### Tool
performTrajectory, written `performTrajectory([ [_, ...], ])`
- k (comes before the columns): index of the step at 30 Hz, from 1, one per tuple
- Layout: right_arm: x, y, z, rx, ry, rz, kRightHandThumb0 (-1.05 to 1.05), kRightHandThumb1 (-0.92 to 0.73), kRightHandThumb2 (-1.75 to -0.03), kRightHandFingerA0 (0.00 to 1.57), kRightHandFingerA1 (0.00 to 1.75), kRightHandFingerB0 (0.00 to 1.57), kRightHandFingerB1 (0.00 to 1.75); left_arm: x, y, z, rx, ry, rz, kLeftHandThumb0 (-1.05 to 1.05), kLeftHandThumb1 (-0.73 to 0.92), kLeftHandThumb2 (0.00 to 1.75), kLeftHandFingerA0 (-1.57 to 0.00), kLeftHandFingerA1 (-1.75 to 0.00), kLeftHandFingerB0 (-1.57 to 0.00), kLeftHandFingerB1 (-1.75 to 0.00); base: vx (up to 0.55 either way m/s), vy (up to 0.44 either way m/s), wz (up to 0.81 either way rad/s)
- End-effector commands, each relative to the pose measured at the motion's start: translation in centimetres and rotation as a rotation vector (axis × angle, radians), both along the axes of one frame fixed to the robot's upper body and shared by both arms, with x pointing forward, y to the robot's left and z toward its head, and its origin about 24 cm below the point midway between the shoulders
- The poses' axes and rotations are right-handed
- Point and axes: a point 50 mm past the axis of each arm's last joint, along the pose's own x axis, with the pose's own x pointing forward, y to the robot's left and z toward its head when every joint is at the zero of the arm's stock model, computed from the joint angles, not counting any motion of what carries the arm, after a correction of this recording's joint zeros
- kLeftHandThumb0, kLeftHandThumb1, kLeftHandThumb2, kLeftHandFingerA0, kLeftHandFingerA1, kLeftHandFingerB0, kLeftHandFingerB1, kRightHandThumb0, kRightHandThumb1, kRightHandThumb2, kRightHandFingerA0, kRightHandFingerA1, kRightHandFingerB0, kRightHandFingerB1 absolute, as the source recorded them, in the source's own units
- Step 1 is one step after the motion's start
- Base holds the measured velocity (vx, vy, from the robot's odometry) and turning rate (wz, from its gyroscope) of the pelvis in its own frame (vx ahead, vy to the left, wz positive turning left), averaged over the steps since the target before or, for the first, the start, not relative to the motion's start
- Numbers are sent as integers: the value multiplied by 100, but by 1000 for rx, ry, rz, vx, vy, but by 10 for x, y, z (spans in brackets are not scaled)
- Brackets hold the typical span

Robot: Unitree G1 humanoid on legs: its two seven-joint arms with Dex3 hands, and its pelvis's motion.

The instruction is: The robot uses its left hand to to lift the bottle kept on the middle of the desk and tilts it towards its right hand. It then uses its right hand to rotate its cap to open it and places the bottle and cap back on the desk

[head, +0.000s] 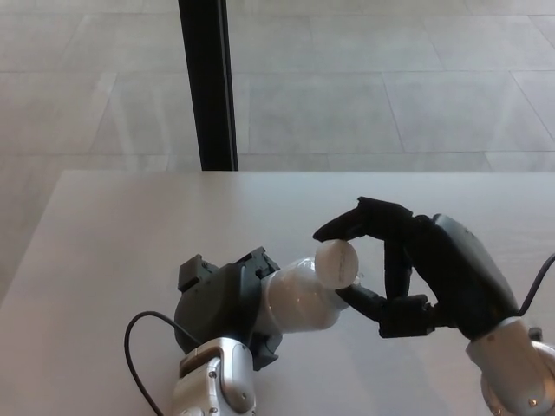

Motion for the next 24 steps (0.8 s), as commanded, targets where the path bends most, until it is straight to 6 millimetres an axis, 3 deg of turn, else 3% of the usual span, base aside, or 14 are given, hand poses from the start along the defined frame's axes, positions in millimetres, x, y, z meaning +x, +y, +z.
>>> performTrajectory([
  [1, -6, 3, 7, -35, -99, 6, -33, -56, -86, 103, 169, 93, 88, -10, 10, -25, 21, 141, 35, 5, 82, 66, -73, -171, -66, -119, 0, 0, 0],
  [2, -8, 3, 7, -33, -102, 14, -33, -48, -103, 122, 130, 90, 91, -11, 10, -26, 26, 146, 34, 5, 80, 73, -73, -173, -68, -115, 0, 0, 0],
  [5, -8, 3, 7, -39, -109, 21, -33, -48, -103, 123, 130, 90, 91, -11, 10, -26, 23, 153, 38, 6, 76, 78, -70, -174, -68, -112, 0, 0, 0],
  [6, -6, 0, 6, -50, -119, 16, -29, -54, -90, 105, 168, 95, 91, -12, 12, -27, 23, 148, 27, 9, 72, 83, -71, -172, -69, -121, 0, 0, 0],
  [7, -6, -3, 7, -55, -119, 6, -31, -48, -103, 124, 132, 90, 91, -14, 11, -28, 21, 152, 28, 7, 73, 83, -75, -165, -67, -94, 0, 0, 0],
  [8, -6, -3, 7, -56, -120, 6, -31, -48, -103, 124, 132, 90, 91, -14, 11, -28, 21, 152, 28, 7, 73, 83, -75, -165, -67, -94, 0, 0, 0],
  [9, -3, -12, 10, -55, -118, -18, -25, -53, -89, 104, 168, 95, 88, -15, 12, -29, 16, 157, 29, 8, 72, 90, -77, -162, -69, -89, 0, 0, 0],
  [12, 4, -32, 15, -57, -147, -64, -27, -54, -84, 103, 170, 94, 86, -17, 16, -30, 30, 154, 37, 4, 79, 77, -79, -156, -69, -103, 0, 0, 0],
  [14, 7, -49, 19, -59, -160, -116, -26, -55, -81, 101, 166, 96, 85, -17, 19, -30, 36, 166, 37, 2, 77, 83, -74, -161, -64, -111, 0, 0, 0],
  [15, 8, -55, 20, -60, -157, -136, -27, -55, -83, 103, 167, 97, 85, -17, 21, -30, 40, 167, 34, 3, 76, 82, -73, -160, -65, -109, 0, 0, 0],
  [17, 12, -73, 22, -82, -150, -209, -28, -55, -82, 99, 166, 97, 83, -15, 25, -29, 55, 170, 34, 4, 75, 81, -75, -148, -65, -76, 0, 0, 0],
  [20, 15, -102, 22, -117, -145, -302, -22, -56, -79, 97, 164, 98, 82, -16, 32, -28, 95, 195, 36, 2, 77, 80, -75, -154, -70, -80, 0, 0, 0],
  [21, 15, -108, 22, -123, -138, -318, -23, -56, -77, 96, 162, 97, 79, -16, 33, -28, 99, 204, 37, 2, 78, 74, -76, -132, -62, -66, 0, 0, 0],
  [24, 16, -134, 12, -149, -94, -406, -20, -60, -73, 96, 161, 99, 80, -14, 43, -27, 176, 219, 18, 2, 76, 71, -76, -136, -60, -59, 0, 0, 0],
])
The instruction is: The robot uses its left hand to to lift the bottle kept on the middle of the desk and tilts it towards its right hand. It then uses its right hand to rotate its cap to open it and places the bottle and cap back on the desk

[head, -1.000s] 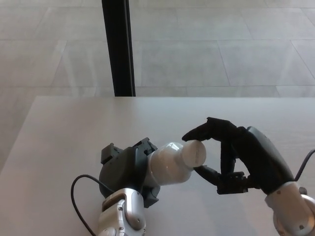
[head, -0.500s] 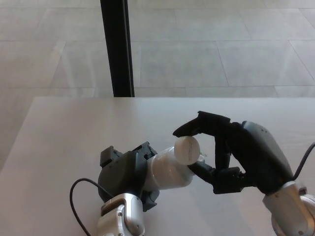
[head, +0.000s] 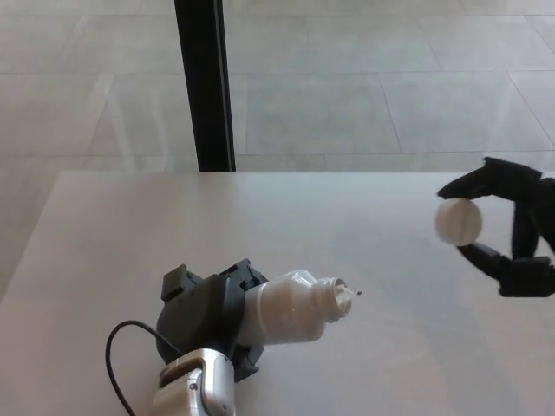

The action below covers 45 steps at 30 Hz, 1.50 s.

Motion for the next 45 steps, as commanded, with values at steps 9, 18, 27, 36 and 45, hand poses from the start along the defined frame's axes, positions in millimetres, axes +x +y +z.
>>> performTrajectory([
  [9, -10, -15, -67, -209, 253, 23, -30, -62, -73, 96, 148, 94, 76, 0, 30, -25, 397, 330, -73, -5, 73, 67, -72, -135, -69, -73, 0, 0, 0],
  [18, -19, 13, -135, -430, 506, 177, -34, -63, -62, 93, 152, 97, 70, 3, 12, -24, 372, 373, -86, -6, 71, 63, -75, -101, -60, -65, 0, 0, 0],
  [27, -16, 17, -166, -595, 656, 194, -38, -58, -62, 82, 146, 95, 64, 1, 0, -27, 369, 429, -92, -13, 70, 61, -73, -107, -61, -68, 0, 0, 0],
  [36, -16, 1, -172, -613, 767, 126, -41, -65, -60, 46, 89, 32, 36, 0, 8, -29, 420, 477, -104, -28, 71, 60, -53, -63, -61, -59, 0, 0, 0],
  [45, -17, 6, -170, -617, 686, 97, -101, -59, -87, 0, 3, 0, 5, 0, 9, -29, 464, 531, -140, -56, 64, 60, -2, -40, -16, -35, 0, 0, 0],
])
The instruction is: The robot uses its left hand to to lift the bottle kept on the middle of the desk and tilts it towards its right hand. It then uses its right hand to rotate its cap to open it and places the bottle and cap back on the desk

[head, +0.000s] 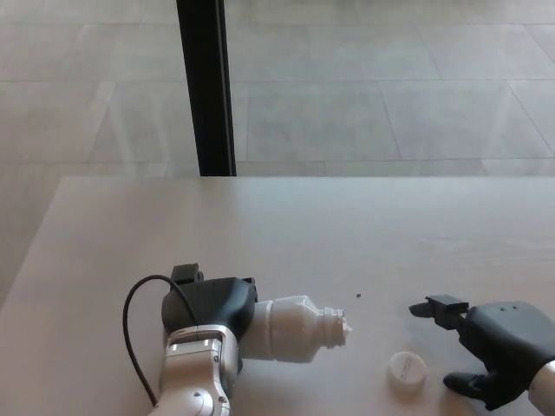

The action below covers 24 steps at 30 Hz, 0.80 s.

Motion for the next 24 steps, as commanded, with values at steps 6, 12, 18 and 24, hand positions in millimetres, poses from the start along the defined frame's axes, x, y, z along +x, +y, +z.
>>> performTrajectory([
  [6, -28, -6, -37, -68, 147, -52, -104, -63, -96, 0, 16, 0, 10, -11, 22, -20, 17, 282, 75, -71, 49, 71, 0, 0, 0, 0, 0, 0, 0],
  [12, -25, -7, -30, -22, 127, -70, -100, -60, -85, 0, 0, 0, 0, 1, 22, 0, -27, 311, 56, -94, 65, 60, 0, 0, 0, 0, 0, 0, 0],
  [18, -25, -13, -27, 13, 113, -102, -86, -55, -80, 0, 0, 0, 7, 2, 21, 12, -80, 299, 17, -94, 60, 74, 0, 0, 0, 0, 0, 0, 0],
  [24, -25, -21, -18, 77, 98, -126, -101, -62, -92, 0, 15, 0, 7, 2, 29, 31, -172, 254, -12, -90, 62, 73, 0, 0, 0, 0, 0, 0, 0],
])
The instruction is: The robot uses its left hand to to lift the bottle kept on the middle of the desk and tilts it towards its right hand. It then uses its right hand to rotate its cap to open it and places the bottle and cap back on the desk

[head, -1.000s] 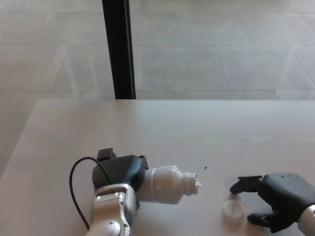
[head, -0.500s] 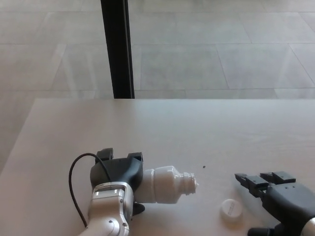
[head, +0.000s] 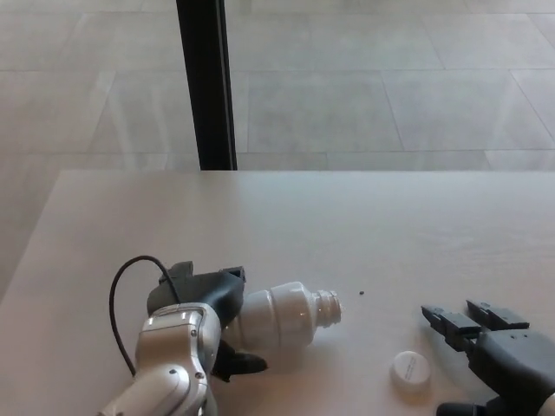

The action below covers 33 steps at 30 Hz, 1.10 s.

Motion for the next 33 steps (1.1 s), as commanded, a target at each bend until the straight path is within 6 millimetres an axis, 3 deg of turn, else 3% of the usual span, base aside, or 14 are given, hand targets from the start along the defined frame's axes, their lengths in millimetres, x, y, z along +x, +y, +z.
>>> performTrajectory([
  [1, -7, -17, -1, 64, 34, -66, -101, -61, -90, 0, 11, 0, 4, 0, 18, 16, -111, 86, -4, -95, 69, 61, 0, 0, 0, 0, 0, 0, 0],
  [4, -7, -25, 6, 95, 26, -104, -102, -61, -90, 0, 11, 0, 5, 3, 32, 29, -221, 73, -11, -102, 59, 86, 0, 0, 0, 0, 0, 0, 0],
  [7, -5, -35, 17, 114, -1, -140, -103, -63, -92, 0, 10, 0, 4, 3, 50, 44, -420, 74, 31, -105, 75, 63, 0, 0, 0, 0, 0, 0, 0],
  [9, -3, -45, 29, 152, -23, -183, -103, -63, -95, 0, 10, 0, 4, -2, 69, 57, -557, 47, 26, -104, 64, 92, 0, 0, 0, 0, 0, 0, 0],
  [13, -2, -63, 47, 240, -53, -235, -101, -62, -96, 0, 12, 0, 6, -10, 93, 68, -676, 14, 51, -99, 68, 93, 0, 0, 0, 0, 0, 0, 0],
  [14, -3, -68, 52, 273, -64, -258, -97, -59, -89, 0, 0, 0, 7, -13, 101, 69, -694, 11, 68, -101, 86, 67, 0, 0, 0, 0, 0, 0, 0],
  [16, -4, -85, 69, 358, -102, -296, -95, -59, -88, 0, 0, 0, 5, -20, 121, 71, -708, 4, 95, -98, 92, 69, 0, 0, 0, 0, 0, 0, 0],
  [17, -5, -93, 76, 396, -116, -314, -84, -71, -62, 0, 0, 0, 15, -23, 131, 71, -796, -17, 145, -97, 89, 67, 0, 0, 0, 0, 0, 0, 0],
  [18, -6, -101, 83, 415, -134, -328, -94, -60, -87, 0, 0, 0, 4, -28, 139, 70, -822, -27, 180, -105, 79, 118, 0, -17, 0, -3, 0, 0, 0],
  [26, -45, -197, 156, 579, -308, -553, -82, -58, -82, 0, 0, 2, 11, -105, 234, 42, -1230, -210, 629, -100, 70, 106, 0, -13, 0, 0, 0, 0, 0],
  [28, -69, -235, 180, 609, -490, -692, -86, -56, -89, 0, 16, 5, 22, -145, 269, 21, -1296, -333, 812, -89, 64, 105, 0, -27, 0, -24, 0, 0, 0],
  [29, -74, -242, 183, 621, -516, -730, -79, -67, -62, 0, 6, 5, 30, -152, 274, 18, -1325, -360, 853, -99, 65, 101, 0, -21, -1, -35, 0, 0, 0],
  [30, -89, -259, 190, 654, -591, -831, -92, -58, -97, 0, 17, 4, 27, -173, 288, 9, -1391, -428, 927, -101, 67, 108, 0, -36, 0, -38, 0, 0, 0],
  [33, -104, -272, 195, 680, -659, -909, -92, -58, -97, 0, 17, 4, 27, -192, 299, 3, -1429, -494, 958, -101, 67, 108, 0, -36, 0, -38, 0, 0, 0],
])
